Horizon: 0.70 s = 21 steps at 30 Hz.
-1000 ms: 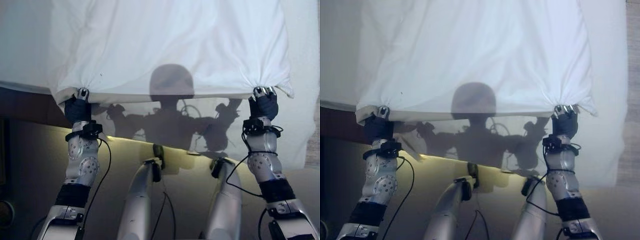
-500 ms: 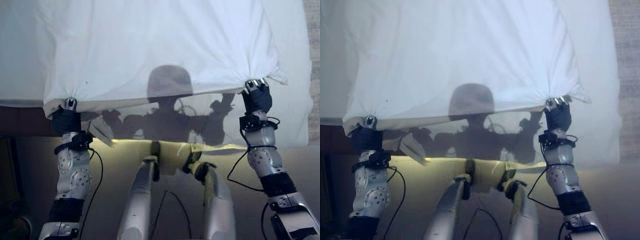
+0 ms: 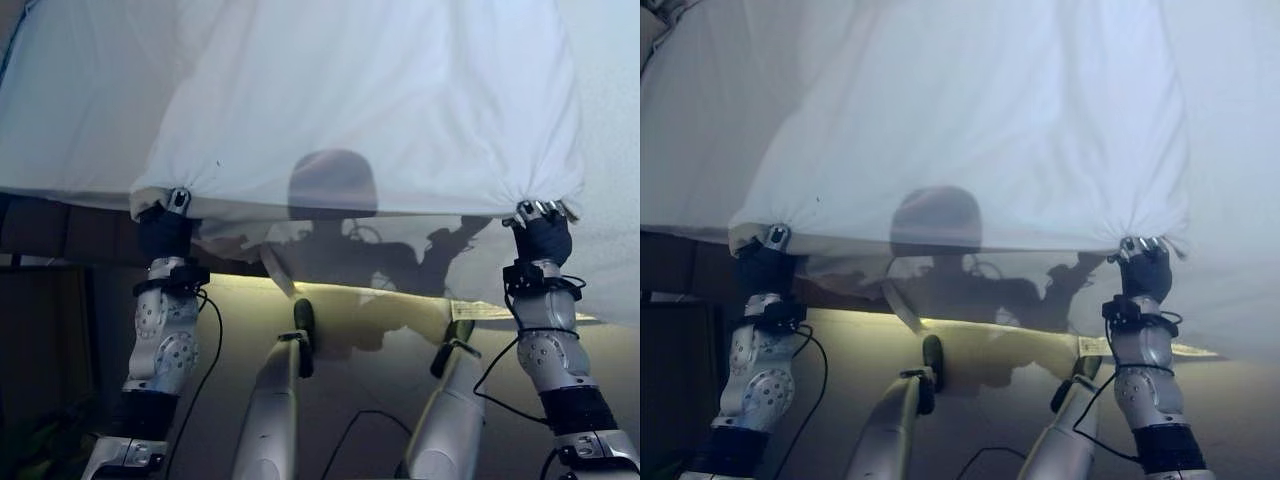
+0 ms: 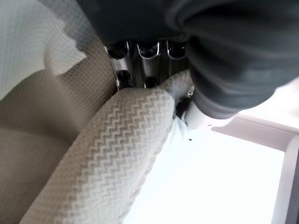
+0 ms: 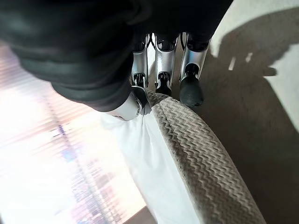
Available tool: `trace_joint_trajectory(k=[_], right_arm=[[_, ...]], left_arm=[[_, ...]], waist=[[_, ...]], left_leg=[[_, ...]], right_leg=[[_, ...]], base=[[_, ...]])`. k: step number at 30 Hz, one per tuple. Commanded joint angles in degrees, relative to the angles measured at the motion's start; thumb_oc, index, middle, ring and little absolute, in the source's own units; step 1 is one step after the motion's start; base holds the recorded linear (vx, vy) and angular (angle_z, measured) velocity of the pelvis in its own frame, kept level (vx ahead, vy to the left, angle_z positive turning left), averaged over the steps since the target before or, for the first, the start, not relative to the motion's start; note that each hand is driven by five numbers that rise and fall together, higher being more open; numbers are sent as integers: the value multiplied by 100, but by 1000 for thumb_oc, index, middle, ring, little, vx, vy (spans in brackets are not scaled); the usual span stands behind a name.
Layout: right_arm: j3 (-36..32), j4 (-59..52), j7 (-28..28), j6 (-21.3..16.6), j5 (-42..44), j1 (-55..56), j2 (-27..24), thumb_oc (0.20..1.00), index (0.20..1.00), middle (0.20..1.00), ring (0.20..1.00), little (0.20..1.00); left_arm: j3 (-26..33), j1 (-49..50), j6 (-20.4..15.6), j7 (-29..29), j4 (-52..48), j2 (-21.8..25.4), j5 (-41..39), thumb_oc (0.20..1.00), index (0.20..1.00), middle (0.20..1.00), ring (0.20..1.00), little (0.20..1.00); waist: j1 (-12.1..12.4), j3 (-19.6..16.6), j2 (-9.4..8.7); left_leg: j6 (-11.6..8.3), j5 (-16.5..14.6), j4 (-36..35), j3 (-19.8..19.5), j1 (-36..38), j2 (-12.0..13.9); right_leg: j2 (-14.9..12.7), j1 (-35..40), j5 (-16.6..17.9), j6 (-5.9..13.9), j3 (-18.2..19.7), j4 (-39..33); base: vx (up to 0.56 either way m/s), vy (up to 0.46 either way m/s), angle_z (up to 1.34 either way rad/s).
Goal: Make the bed
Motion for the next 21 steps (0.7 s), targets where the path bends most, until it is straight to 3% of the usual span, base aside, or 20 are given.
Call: trace_joint_trajectory(k=[1,3,4,5,6,8,9,10,12,13,15,16,18,19,21], right_arm=[[-423,-60,129,-339,-47,307,-141,200,200,200,200,200],[-372,-5,269,-376,15,386,-139,200,200,200,200,200],[-406,-26,380,-347,107,459,-186,200,200,200,200,200],[-452,-38,429,-337,123,503,-257,200,200,200,200,200],[-458,-20,412,-338,129,544,-356,200,200,200,200,200],[-438,16,462,-327,105,539,-461,200,200,200,200,200],[-439,27,469,-331,108,534,-462,200,200,200,200,200],[-448,109,473,-329,135,514,-531,200,200,200,200,200],[-472,137,497,-324,145,543,-542,200,200,200,200,200],[-563,164,505,-316,176,686,-497,200,200,200,200,200],[-639,190,488,-305,200,731,-492,200,200,200,200,200],[-589,185,489,-295,140,746,-520,200,200,200,200,200],[-649,121,443,-274,133,815,-534,200,200,200,200,200],[-655,116,443,-273,133,818,-533,200,200,200,200,200],[-712,62,308,-228,-79,904,-528,200,200,200,200,200]], left_arm=[[1178,514,-491,125,-559,298,102,200,200,200,200,200],[1226,686,-493,134,-593,233,90,200,200,200,200,200],[1255,769,-500,67,-616,104,43,200,200,200,200,200],[1278,830,-485,25,-623,-1,32,200,200,200,200,200],[1235,927,-441,-22,-645,-67,8,200,200,200,200,200],[1285,1066,-440,-84,-677,-140,52,200,200,200,200,200],[1283,1069,-440,-80,-684,-142,57,200,200,200,200,200],[1269,1090,-430,-78,-671,-163,130,200,200,200,200,200],[1305,1101,-428,-75,-669,-171,127,200,200,200,200,200],[1377,1145,-424,-91,-699,-262,25,200,200,200,200,200],[1369,1140,-411,-126,-677,-232,67,200,200,200,200,200],[1327,1141,-431,-120,-666,-208,129,200,200,200,200,200],[1314,1071,-424,-96,-669,-208,158,200,200,200,200,200],[1310,1065,-424,-94,-666,-207,159,200,200,200,200,200],[1179,963,-393,-155,-732,-138,232,200,200,200,200,200]], waist=[[265,-132,158],[240,-132,113],[296,-132,156],[338,-132,205],[344,-132,306],[517,-132,367],[526,-132,379],[653,-132,339],[622,-132,329],[471,-134,386],[441,-135,431],[427,-137,482],[391,-134,479],[383,-135,477],[303,-132,387]], left_leg=[[-60,-56,-838,-10,478,-63],[-133,36,-1004,84,680,-115],[-256,57,-1102,106,867,-79],[-311,53,-1018,163,857,-29],[-401,90,-850,205,809,65],[-616,148,-356,20,710,211],[-632,125,-304,13,685,239],[-667,123,-34,-447,464,206],[-648,147,-63,-537,449,325],[-641,367,-548,-511,716,816],[-692,636,-1224,-501,977,914],[-698,654,-1740,-568,1267,832],[-676,849,-2125,-588,1347,664],[-665,850,-2119,-595,1337,647],[-566,582,-1622,-587,1055,408]], right_leg=[[1248,99,-1061,-238,-771,960],[2013,140,-1472,-384,-739,1006],[2038,380,-1521,-553,-675,515],[1935,462,-1600,-681,-730,333],[2017,509,-1711,-811,-684,240],[2154,592,-1840,-965,-644,136],[2178,592,-1850,-979,-649,136],[2091,568,-1778,-960,-563,57],[2024,544,-1733,-912,-570,87],[1781,511,-1597,-752,-551,230],[1597,540,-1446,-625,-516,212],[1501,493,-1334,-530,-469,267],[1303,388,-1149,-427,-392,232],[1285,386,-1136,-414,-393,230],[871,506,-922,-287,-414,91]], base=[[-128,325,-42],[-57,117,-63],[-28,63,-61],[-39,14,-60],[-52,-35,-51],[-41,-86,-26],[-48,-53,9],[-57,12,0],[-23,114,-6],[32,246,8],[30,325,26],[18,255,23],[-51,237,7],[-96,285,15],[-40,223,57]])
